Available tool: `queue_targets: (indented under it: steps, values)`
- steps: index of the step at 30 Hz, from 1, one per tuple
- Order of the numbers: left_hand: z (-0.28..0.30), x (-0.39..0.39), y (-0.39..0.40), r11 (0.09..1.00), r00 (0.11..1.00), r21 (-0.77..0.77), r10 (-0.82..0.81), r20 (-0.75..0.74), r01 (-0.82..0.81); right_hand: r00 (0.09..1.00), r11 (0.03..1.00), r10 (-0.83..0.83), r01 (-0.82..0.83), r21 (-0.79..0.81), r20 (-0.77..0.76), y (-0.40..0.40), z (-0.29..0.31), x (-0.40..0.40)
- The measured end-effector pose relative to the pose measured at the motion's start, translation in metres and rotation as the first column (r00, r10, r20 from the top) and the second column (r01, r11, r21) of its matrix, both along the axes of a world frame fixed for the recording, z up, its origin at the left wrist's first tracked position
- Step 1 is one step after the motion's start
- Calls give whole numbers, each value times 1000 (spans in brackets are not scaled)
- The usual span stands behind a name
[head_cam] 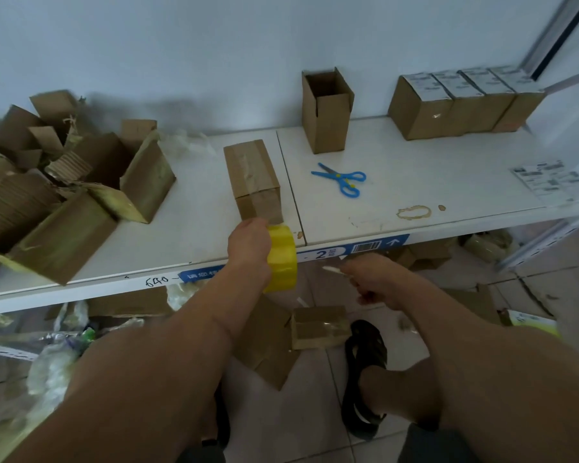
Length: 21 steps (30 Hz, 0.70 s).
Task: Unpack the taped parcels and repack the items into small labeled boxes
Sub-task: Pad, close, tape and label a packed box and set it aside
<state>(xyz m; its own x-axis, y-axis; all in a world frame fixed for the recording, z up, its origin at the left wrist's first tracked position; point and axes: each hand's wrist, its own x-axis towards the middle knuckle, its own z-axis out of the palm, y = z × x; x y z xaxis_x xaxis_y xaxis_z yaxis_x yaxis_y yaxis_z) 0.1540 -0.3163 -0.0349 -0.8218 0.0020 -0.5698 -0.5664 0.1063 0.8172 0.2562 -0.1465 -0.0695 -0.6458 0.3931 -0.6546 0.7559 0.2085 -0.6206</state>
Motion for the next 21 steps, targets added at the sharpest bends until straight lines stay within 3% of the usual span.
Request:
queue_targets:
  steps: [5, 10, 15, 21]
  values:
    - [4, 2, 0, 1000, 1000, -10, 0, -2, 0, 982, 994, 105, -97, 57, -157, -2, 38, -6]
    - [2, 2, 3, 1000, 1000, 1, 14, 17, -14, 896, 970, 217, -154, 188, -387, -12, 80, -23]
    - [0, -2, 8, 999, 1000, -50, 20, 13, -19, 820, 890, 419, -287, 355, -389, -23, 99, -53]
    - [-5, -5, 7, 999, 1000, -44, 26, 6, -25, 787, 833, 519, -376, 407, -334, -28, 89, -77]
